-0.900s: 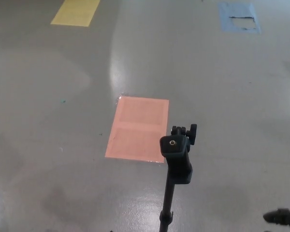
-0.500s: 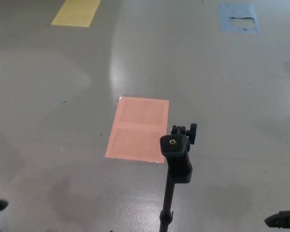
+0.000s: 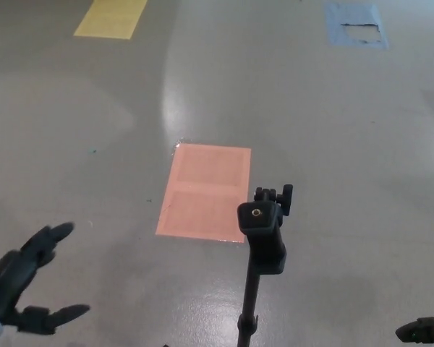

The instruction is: The robot uses its left hand to grab the top of a phone stand kept on the floor and rotates it anti-clockwise

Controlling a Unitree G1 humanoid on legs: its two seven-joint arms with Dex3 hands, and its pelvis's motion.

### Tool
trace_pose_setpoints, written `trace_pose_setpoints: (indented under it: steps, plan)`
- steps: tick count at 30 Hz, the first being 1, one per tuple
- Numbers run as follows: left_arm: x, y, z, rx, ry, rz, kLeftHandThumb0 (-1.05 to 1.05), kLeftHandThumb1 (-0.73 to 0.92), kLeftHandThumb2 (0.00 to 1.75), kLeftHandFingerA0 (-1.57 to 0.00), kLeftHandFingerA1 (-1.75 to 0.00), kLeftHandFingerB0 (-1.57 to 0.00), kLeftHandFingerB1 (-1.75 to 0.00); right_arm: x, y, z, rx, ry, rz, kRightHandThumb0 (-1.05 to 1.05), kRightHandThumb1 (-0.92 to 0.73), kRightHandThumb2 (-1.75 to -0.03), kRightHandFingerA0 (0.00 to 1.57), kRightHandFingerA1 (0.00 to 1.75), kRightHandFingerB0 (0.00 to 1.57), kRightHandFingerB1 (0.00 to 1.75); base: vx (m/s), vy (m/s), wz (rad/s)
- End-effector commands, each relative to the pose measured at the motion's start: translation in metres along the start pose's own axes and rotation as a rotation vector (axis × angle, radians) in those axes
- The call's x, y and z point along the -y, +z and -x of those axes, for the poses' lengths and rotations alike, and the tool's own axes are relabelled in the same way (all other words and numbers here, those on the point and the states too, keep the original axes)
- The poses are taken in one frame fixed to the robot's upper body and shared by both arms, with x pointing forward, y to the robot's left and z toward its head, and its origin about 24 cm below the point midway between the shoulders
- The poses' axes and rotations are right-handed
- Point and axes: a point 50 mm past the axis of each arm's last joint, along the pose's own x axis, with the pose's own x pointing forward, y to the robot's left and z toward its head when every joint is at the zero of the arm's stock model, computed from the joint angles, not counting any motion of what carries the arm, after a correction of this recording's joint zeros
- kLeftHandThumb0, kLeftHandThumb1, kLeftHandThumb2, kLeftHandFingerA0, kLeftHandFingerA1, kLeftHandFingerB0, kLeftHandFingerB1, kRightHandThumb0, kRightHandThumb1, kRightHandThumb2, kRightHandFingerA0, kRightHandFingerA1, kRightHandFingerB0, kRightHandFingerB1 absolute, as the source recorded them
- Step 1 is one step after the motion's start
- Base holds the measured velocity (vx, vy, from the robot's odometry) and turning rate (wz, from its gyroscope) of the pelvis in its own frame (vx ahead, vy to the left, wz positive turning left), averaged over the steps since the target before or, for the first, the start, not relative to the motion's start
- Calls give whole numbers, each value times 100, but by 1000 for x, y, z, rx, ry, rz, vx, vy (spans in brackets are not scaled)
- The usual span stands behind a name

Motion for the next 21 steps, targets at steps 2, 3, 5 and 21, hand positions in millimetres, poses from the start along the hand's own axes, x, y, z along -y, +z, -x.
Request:
trace_pose_setpoints:
  steps: [2, 3, 5, 21]
  plan:
    - [-2, 90, 27, 514, -29, -6, -56, 37, 73, -7, -34, -6, -17, 8, 1, 2, 2, 1, 13, -45, -72, -78, 28, 44, 14, 35, 0, 0, 0]
    - [-2, 101, 28, 561, -47, -10, -52, 34, 74, -4, -28, -1, -21, 9, 1, 2, 4, 1, 20, -45, -72, -78, 26, 44, 14, 35, 0, 0, 0]
    - [-2, 110, 29, 596, -64, -11, -52, 34, 74, -4, -28, -1, -21, 9, 1, 3, 6, 0, 22, -45, -72, -78, 26, 44, 14, 35, 0, 0, 0]
    - [5, 178, 37, 790, -150, -59, -64, 41, 54, -4, -27, 0, -25, 10, 1, 2, 2, -1, 17, -45, -72, -78, 26, 44, 15, 35, 0, 0, 0]
